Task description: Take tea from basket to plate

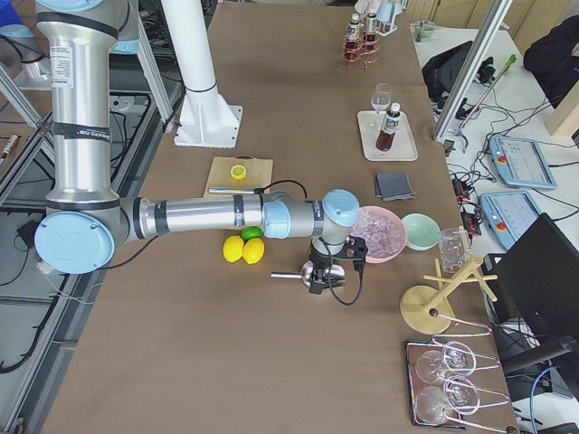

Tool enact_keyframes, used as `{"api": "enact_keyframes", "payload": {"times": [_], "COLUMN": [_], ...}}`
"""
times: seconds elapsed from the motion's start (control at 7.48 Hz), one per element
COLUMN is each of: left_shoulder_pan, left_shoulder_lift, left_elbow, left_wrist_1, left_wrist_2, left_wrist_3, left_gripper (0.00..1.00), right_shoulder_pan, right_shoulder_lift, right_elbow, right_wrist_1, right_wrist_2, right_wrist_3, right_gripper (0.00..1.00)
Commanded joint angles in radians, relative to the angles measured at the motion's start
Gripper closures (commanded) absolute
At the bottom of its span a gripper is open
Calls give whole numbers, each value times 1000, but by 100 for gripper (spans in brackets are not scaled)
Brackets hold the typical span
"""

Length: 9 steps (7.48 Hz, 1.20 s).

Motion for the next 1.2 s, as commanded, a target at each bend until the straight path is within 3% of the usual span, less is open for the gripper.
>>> {"api": "enact_keyframes", "payload": {"times": [0.0, 0.27, 0.53, 1.07], "left_shoulder_pan": [21, 58, 23, -35], "left_shoulder_lift": [-5, -5, 10, 4], "left_elbow": [-1, 2, -4, -9], "left_wrist_1": [-2, 5, 7, 5], "left_wrist_2": [-2, -3, -50, -39], "left_wrist_3": [5, 4, -1, 5], "left_gripper": [1, 1, 1, 1], "right_shoulder_pan": [99, 102, 104, 104], "right_shoulder_lift": [-31, -37, -37, -37], "right_elbow": [-35, -56, -59, -62], "right_wrist_1": [-35, -35, -35, -23], "right_wrist_2": [-4, 2, -1, 9], "right_wrist_3": [-14, -6, -10, -56], "right_gripper": [0, 0, 0, 0]}}
